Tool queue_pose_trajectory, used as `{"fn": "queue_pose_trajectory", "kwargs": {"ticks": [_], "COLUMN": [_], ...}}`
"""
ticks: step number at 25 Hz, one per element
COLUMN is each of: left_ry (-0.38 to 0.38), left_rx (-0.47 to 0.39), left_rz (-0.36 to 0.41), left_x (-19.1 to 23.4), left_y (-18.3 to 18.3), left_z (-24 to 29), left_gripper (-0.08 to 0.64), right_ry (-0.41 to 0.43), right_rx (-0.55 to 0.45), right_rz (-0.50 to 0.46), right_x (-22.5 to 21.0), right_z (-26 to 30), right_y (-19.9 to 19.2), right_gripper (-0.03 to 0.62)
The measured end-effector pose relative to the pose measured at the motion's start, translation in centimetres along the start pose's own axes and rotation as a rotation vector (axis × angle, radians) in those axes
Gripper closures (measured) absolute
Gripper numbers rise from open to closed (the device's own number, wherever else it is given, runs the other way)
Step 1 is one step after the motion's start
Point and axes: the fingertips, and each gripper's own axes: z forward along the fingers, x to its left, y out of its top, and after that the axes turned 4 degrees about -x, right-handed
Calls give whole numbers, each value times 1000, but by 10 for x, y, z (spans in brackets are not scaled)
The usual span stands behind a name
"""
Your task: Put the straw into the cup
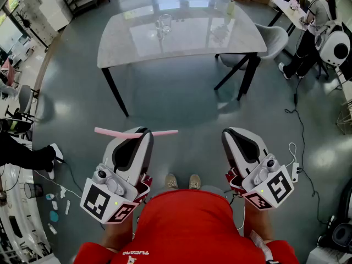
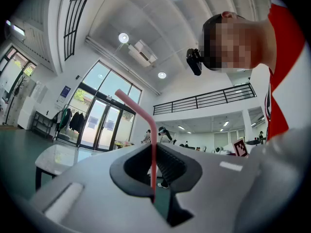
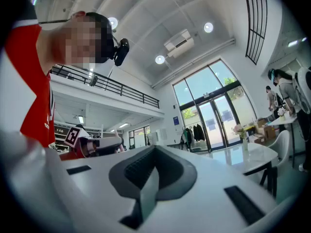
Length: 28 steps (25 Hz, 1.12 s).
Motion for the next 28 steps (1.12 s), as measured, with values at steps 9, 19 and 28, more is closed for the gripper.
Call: {"fn": "queue_pose_trajectory", "kwargs": {"ticks": [9, 19, 28], "left_ry": [17, 23, 95], "left_rx": [-1, 1, -23], "left_rz": [18, 22, 40], "left_x": [-2, -4, -2], "left_y": [2, 6, 1], "left_z": [1, 3, 17], "left_gripper": [531, 531, 531], "right_ry": [19, 16, 41], "right_rx": [-9, -27, -12], "right_rz": [2, 45, 48], "right_x": [-4, -9, -31], "right_z": [1, 0, -20], "right_y": [2, 5, -4], "right_gripper": [591, 591, 591]}}
